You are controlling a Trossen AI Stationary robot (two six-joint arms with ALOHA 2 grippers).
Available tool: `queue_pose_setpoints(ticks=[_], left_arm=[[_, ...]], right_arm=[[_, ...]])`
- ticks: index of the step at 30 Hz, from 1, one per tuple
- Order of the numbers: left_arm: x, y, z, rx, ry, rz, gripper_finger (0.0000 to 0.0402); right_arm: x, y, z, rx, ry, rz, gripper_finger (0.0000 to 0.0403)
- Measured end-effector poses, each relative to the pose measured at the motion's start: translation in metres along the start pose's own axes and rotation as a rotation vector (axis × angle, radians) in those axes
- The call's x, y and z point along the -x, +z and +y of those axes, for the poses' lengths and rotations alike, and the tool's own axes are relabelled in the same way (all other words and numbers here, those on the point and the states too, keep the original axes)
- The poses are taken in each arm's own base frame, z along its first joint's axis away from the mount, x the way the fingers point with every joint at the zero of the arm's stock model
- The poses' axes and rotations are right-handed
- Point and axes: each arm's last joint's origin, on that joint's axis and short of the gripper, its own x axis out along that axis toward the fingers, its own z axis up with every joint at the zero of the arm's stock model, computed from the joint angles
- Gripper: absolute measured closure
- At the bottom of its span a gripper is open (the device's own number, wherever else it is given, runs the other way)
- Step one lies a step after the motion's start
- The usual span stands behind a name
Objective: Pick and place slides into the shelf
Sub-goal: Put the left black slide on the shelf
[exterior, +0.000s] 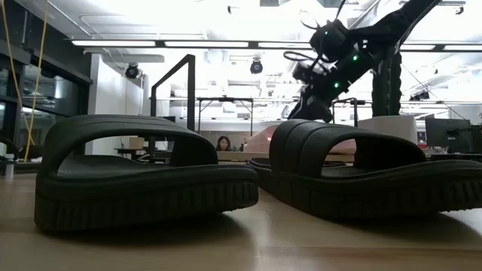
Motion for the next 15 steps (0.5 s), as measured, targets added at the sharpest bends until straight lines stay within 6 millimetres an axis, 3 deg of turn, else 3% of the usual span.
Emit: queue_pose_setpoints(ticks=[7,15], left_arm=[[0.000,0.000,0.000,0.000,0.000,0.000,0.0227],[0.000,0.000,0.000,0.015,0.000,0.000,0.0227]], right_arm=[[0.019,0.015,0.010,-0.020,0.062,-0.068,0.0274],[0.037,0.039,0.038,0.021,0.140,-0.173,0.0274]])
